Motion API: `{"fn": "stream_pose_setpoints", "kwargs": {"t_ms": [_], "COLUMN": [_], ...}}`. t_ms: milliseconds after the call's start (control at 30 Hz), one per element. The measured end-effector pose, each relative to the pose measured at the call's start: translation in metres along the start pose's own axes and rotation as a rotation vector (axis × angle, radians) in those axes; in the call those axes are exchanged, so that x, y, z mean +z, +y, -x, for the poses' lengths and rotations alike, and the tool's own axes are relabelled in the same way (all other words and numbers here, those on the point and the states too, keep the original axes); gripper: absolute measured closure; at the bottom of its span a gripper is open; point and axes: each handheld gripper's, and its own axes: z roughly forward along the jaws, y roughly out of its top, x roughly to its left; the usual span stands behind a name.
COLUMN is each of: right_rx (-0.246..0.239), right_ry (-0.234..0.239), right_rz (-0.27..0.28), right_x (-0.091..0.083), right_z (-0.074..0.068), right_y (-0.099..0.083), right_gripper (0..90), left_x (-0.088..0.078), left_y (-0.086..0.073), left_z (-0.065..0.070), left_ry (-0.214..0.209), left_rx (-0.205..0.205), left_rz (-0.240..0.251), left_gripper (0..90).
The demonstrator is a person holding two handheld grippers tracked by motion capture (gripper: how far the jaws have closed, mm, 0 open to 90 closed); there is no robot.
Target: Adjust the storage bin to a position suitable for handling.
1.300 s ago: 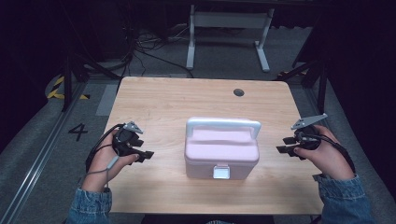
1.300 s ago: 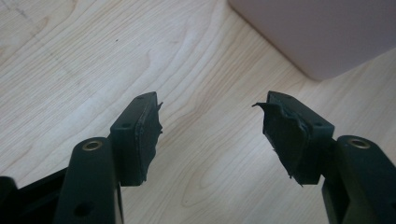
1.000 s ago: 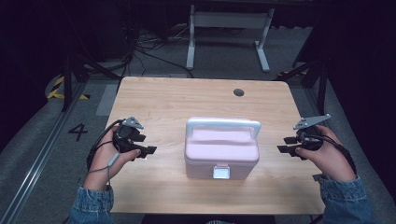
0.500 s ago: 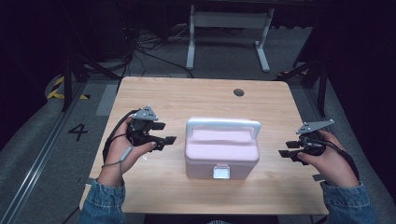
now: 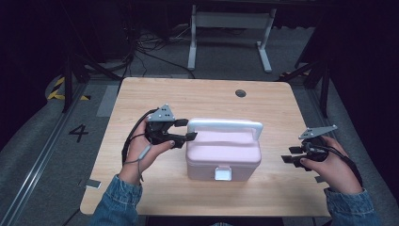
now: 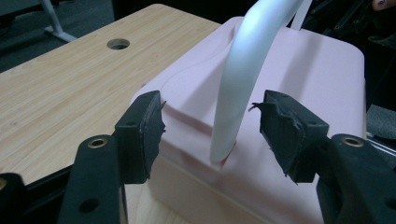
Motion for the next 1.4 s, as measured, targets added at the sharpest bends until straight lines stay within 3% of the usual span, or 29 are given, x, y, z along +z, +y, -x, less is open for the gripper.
{"fn": "stream_pose_setpoints", "kwargs": {"t_ms": [200,333,633,867,933,1400], "right_rx": [0.007,0.015,0.02,0.019,0.024,0.022], "right_ry": [-0.008,-0.008,-0.006,-0.009,-0.01,-0.001], "right_rz": [0.0,-0.006,0.003,0.021,0.027,0.092], "right_x": [-0.002,-0.001,-0.001,-0.005,-0.008,-0.023], "right_z": [0.0,-0.001,-0.001,-0.002,-0.002,-0.004], "right_y": [-0.004,-0.004,-0.005,-0.004,-0.004,-0.002], "right_gripper": [49.7,49.5,49.0,49.4,49.6,51.1], "left_x": [0.014,0.022,0.014,0.012,0.012,0.011], "left_y": [0.002,0.002,0.01,0.014,0.016,0.027], "left_z": [0.002,0.005,0.009,0.01,0.009,0.001], "left_ry": [-0.016,-0.004,0.014,0.028,0.035,0.028], "left_rx": [-0.003,-0.018,-0.017,0.004,0.017,-0.027], "left_rz": [0.004,0.023,0.061,0.041,0.057,0.068], "left_gripper": [49.4,56.2,71.4,71.8,71.7,71.2]}}
